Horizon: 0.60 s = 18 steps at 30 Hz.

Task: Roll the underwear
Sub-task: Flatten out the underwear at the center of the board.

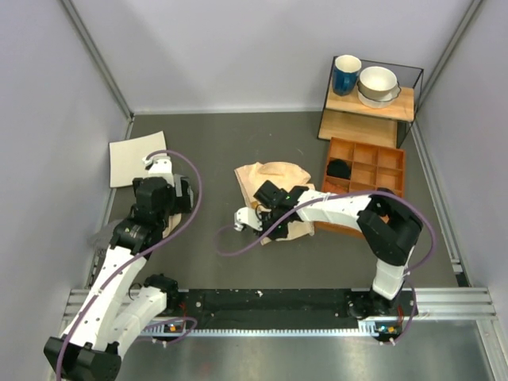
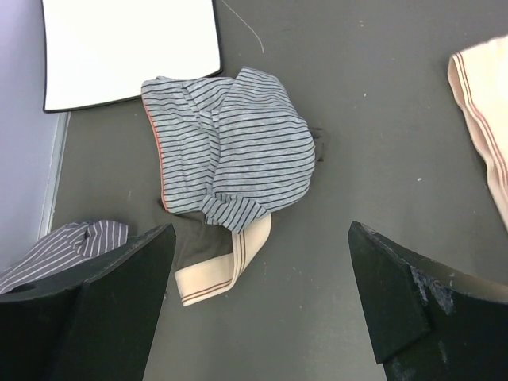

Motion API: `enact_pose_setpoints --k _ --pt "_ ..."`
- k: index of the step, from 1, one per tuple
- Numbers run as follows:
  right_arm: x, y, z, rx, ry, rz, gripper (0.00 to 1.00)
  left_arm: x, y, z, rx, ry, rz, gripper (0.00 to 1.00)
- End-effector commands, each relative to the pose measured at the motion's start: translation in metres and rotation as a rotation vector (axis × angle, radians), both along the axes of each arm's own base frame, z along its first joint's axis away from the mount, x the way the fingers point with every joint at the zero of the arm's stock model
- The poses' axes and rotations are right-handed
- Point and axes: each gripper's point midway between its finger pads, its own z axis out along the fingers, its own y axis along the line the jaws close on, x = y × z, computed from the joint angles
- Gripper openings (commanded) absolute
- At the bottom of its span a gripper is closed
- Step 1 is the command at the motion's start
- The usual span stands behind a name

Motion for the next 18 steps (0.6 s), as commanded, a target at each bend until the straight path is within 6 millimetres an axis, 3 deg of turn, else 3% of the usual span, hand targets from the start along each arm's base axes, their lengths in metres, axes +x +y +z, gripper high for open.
enact_pose_setpoints --k 1,4,6,7,9,12,13,15,16,18 --pt "-0.053 0.061 0.040 0.163 0.169 0.116 0.03 0.004 0.009 0.011 0.002 -0.061 0.053 0.96" --pt "-0.074 0.099 0.062 0.212 0.207 0.177 0.05 0.004 0.007 0.009 0.000 -0.054 0.040 0.96" --pt "-0.077 0.114 0.063 0.201 0.245 0.177 0.13 0.004 0.005 0.009 -0.004 -0.054 0.031 0.96" --pt "-0.078 0.116 0.064 0.199 0.273 0.176 0.31 0.004 0.004 0.009 -0.007 -0.054 0.024 0.96" --pt "-0.076 0.113 0.069 0.192 0.289 0.181 0.45 0.005 0.001 0.007 -0.011 -0.046 0.010 0.96" --pt "-0.063 0.090 0.078 0.198 0.274 0.158 0.56 0.006 -0.007 0.005 -0.028 -0.039 -0.033 0.95" --pt "-0.046 0.079 0.097 0.237 0.238 0.118 0.57 0.006 -0.014 0.005 -0.043 -0.035 -0.068 0.95" --pt "-0.024 0.062 0.107 0.252 0.200 0.055 0.59 0.007 -0.020 0.002 -0.051 -0.026 -0.101 0.95" --pt "0.003 0.046 0.113 0.255 0.148 -0.020 0.61 0.007 -0.025 0.000 -0.064 -0.016 -0.128 0.95" --pt "0.038 0.028 0.118 0.252 0.104 -0.144 0.61 0.009 -0.029 -0.003 -0.071 -0.006 -0.149 0.95"
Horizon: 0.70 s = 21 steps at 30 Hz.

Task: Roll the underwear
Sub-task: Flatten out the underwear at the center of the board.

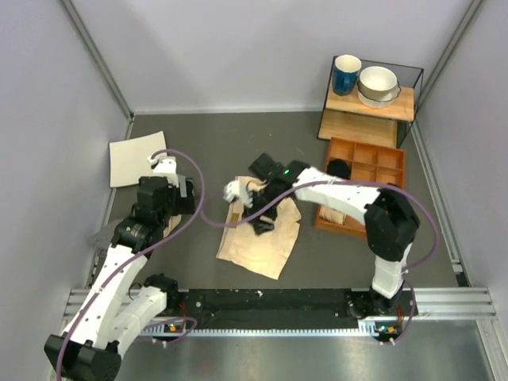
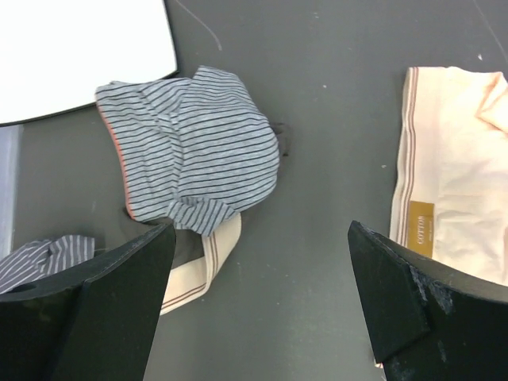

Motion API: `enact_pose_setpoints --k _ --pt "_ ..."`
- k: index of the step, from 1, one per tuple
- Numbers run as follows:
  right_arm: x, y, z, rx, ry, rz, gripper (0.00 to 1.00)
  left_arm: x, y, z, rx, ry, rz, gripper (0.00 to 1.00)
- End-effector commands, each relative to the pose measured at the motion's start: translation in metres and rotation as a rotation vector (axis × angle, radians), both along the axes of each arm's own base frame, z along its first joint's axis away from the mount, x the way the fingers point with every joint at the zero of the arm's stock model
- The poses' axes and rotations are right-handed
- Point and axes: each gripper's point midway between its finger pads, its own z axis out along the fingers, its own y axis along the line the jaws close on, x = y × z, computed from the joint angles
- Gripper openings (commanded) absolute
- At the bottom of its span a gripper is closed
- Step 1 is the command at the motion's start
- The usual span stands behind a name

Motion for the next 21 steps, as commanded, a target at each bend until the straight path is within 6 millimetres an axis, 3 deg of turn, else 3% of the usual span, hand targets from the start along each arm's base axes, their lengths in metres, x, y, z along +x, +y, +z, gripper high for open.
enact_pose_setpoints --k 1,2,3,6,15,19,21 --pt "0.083 -0.048 0.045 0.025 -0.133 -0.272 0.61 0.007 -0.017 -0.002 -0.038 -0.005 -0.088 0.95" --pt "0.111 -0.069 0.036 -0.006 -0.105 -0.396 0.61 0.008 -0.019 -0.002 -0.041 -0.001 -0.098 0.95" --pt "0.129 -0.074 0.040 -0.004 -0.115 -0.452 0.61 0.008 -0.021 -0.004 -0.043 0.007 -0.103 0.95" --pt "0.164 -0.098 0.023 -0.044 -0.081 -0.579 0.62 0.008 -0.023 -0.005 -0.049 0.011 -0.117 0.95" --pt "0.161 -0.095 -0.025 -0.111 0.108 -0.609 0.61 0.008 -0.027 -0.008 -0.056 0.024 -0.140 0.95" --pt "0.157 -0.096 -0.036 -0.134 0.142 -0.613 0.58 0.008 -0.029 -0.009 -0.057 0.029 -0.147 0.95" --pt "0.155 -0.098 -0.041 -0.147 0.150 -0.617 0.46 0.008 -0.029 -0.009 -0.059 0.030 -0.149 0.95"
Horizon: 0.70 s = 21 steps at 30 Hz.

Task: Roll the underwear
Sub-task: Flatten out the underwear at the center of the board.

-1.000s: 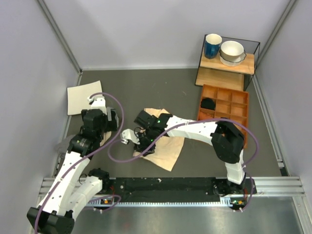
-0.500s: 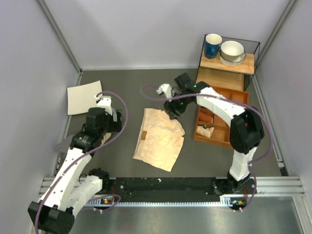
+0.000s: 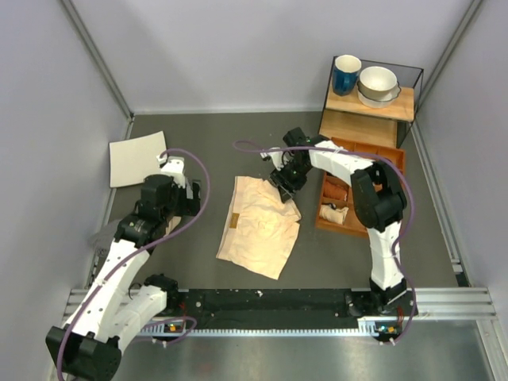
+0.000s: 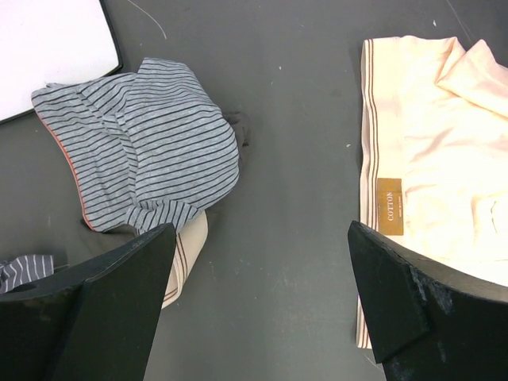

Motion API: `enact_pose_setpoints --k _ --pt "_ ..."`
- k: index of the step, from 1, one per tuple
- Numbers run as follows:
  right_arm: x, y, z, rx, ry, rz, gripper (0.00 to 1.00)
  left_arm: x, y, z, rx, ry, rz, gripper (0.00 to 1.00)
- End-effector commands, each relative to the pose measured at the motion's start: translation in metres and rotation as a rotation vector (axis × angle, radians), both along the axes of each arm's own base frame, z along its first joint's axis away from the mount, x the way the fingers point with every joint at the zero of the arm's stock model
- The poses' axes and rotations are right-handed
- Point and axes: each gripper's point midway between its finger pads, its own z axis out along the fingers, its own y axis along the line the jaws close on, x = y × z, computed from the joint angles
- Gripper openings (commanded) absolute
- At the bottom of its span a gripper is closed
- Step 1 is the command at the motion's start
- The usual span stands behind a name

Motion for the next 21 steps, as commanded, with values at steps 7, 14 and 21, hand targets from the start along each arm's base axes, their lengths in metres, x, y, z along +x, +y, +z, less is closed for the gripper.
enact_pose_setpoints --k 7,14,21 --pt "0.017 -0.011 0.035 -0.013 -0.101 -0.066 0.03 0.006 -0.005 0.004 -0.017 -0.027 -0.021 0.95" --pt "0.022 -0.078 0.026 -0.156 -0.155 -0.236 0.04 0.006 -0.009 0.002 -0.028 -0.018 -0.039 0.95" --pt "0.020 -0.083 0.046 -0.108 -0.189 -0.232 0.53 0.003 -0.042 -0.001 -0.125 0.024 -0.194 0.95"
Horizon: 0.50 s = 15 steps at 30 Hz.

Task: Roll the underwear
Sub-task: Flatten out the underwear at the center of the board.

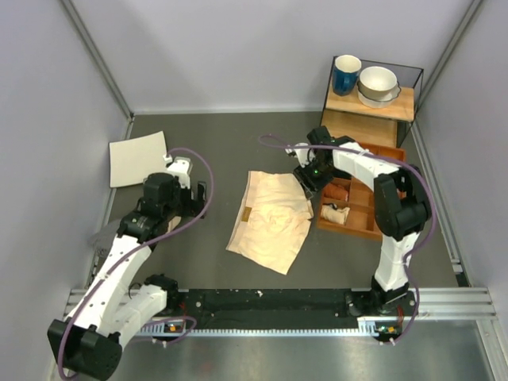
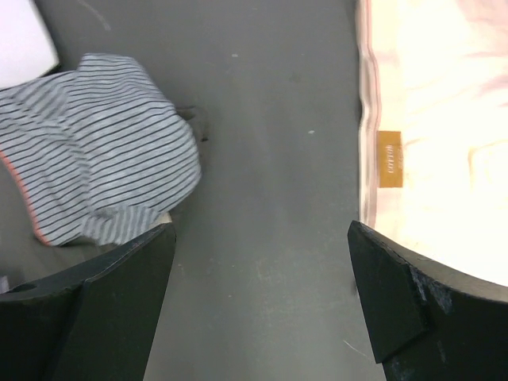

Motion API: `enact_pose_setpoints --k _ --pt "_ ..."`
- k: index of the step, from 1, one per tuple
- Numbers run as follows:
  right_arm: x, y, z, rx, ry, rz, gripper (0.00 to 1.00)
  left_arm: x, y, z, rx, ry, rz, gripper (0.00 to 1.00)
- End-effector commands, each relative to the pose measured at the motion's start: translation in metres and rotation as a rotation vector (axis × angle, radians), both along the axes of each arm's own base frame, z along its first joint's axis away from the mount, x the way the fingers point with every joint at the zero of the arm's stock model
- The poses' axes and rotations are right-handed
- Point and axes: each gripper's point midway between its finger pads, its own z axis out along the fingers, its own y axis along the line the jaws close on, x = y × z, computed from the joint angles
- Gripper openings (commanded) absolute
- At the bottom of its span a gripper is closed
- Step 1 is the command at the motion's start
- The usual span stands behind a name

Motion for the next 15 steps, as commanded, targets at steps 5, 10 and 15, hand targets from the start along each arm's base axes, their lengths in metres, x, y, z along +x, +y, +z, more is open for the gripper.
enact_pose_setpoints --k 5,10,15 --pt "0.022 0.026 0.079 0.222 -0.176 0.113 0.59 0.013 -0.084 0.007 -0.250 0.080 -0.385 0.93" --pt "-0.016 0.049 0.101 0.413 -0.159 0.288 0.61 0.057 -0.126 -0.005 -0.335 0.258 -0.556 0.83" --pt "-0.032 0.051 0.115 0.493 -0.168 0.329 0.61 0.119 -0.139 -0.028 -0.293 0.331 -0.560 0.78"
